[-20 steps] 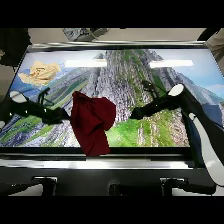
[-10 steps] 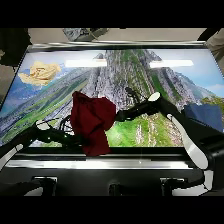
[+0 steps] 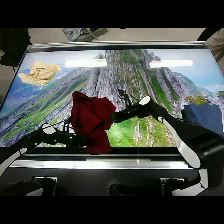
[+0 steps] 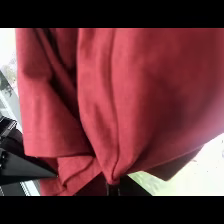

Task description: Fold the shirts.

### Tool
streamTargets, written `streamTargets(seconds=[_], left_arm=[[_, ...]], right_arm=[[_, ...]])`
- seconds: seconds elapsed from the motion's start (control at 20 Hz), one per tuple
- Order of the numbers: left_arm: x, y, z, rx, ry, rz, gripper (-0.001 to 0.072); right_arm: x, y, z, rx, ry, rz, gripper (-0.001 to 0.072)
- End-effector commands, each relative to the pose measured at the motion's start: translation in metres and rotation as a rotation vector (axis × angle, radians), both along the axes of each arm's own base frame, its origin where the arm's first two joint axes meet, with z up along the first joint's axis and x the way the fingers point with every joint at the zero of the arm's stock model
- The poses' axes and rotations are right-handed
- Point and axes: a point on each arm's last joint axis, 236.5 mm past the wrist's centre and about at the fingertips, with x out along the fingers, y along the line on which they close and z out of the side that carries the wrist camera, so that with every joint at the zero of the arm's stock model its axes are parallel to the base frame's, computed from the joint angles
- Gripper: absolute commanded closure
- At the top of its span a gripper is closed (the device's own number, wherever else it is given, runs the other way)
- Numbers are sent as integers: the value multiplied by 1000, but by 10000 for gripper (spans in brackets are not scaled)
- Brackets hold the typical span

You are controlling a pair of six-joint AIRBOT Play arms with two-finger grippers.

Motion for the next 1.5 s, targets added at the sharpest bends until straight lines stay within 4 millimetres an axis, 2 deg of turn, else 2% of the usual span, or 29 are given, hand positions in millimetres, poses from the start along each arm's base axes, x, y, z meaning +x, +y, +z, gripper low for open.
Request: streamTargets(seconds=[0.0, 0.05, 0.1, 0.15, 0.2, 0.25, 0.3, 0.35, 0.4, 0.45, 0.5, 0.55, 0.65, 0.75, 0.9, 1.0, 1.1, 1.15, 1.2, 1.25, 1.35, 1.45], left_arm=[[18, 22, 25, 49, -111, -32, 685], [29, 36, 43, 85, -173, -51, 686], [45, 56, 72, 140, -254, -51, 686], [66, 77, 112, 195, -374, -40, 686], [87, 95, 161, 240, -510, -8, 686], [105, 114, 227, 280, -679, 46, 686], [114, 130, 296, 309, -844, 106, 686], [111, 146, 373, 336, -1022, 174, 686], [99, 160, 441, 370, -1174, 235, 686], [81, 173, 499, 407, -1299, 302, 685], [60, 183, 547, 437, -1402, 371, 685], [40, 188, 582, 459, -1482, 413, 685], [13, 184, 615, 466, -1558, 442, 685], [-1, 180, 621, 453, -1571, 455, 685], [-4, 182, 595, 470, -1459, 442, 685], [-6, 179, 576, 463, -1378, 420, 685], [-7, 176, 550, 456, -1270, 390, 685], [-5, 176, 526, 454, -1180, 363, 685], [0, 177, 492, 448, -1067, 336, 685], [4, 178, 457, 438, -953, 312, 685], [18, 180, 372, 401, -720, 277, 685], [35, 176, 291, 349, -553, 261, 685]], right_arm=[[11, -8, 13, -5, -86, 22, 670], [22, -21, 30, -26, -163, 31, 670], [35, -37, 55, -56, -259, 39, 670], [50, -57, 92, -99, -389, 42, 670], [64, -76, 138, -138, -536, 34, 670], [72, -98, 197, -186, -708, 21, 670], [73, -119, 257, -237, -868, -13, 670], [65, -143, 325, -300, -1047, -69, 670], [49, -166, 384, -372, -1207, -128, 670], [24, -193, 439, -464, -1356, -204, 670], [-3, -216, 479, -535, -1454, -291, 670], [-32, -237, 509, -584, -1516, -385, 670], [-82, -267, 535, -658, -1559, -488, 670], [-120, -287, 549, -706, -1585, -559, 670], [-150, -307, 554, -767, -1588, -618, 670], [-151, -314, 550, -803, -1567, -619, 670], [-137, -318, 530, -848, -1490, -586, 669], [-123, -319, 511, -876, -1413, -546, 670], [-106, -321, 485, -914, -1315, -496, 670], [-86, -321, 449, -951, -1182, -422, 669], [-36, -316, 379, -996, -985, -275, 670], [21, -301, 311, -981, -865, -181, 670]])
